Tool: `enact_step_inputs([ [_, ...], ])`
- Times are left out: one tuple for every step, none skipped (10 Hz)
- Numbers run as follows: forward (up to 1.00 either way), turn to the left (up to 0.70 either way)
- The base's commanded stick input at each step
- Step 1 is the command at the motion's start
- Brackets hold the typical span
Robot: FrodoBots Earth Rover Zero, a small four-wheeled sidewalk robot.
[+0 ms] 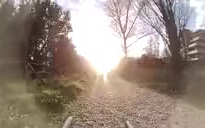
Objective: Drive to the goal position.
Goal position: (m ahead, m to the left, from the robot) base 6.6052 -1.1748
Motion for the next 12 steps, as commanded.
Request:
enact_step_inputs([
  [0.7,0.0],
  [0.7,0.0],
  [0.7,0.0],
  [0.7,0.0],
  [0.7,0.0],
  [0.7,0.0],
  [0.7,0.0],
  [0.7,0.0],
  [0.7,0.0],
  [0.7,0.0],
  [0.7,0.0],
  [0.7,0.0],
])
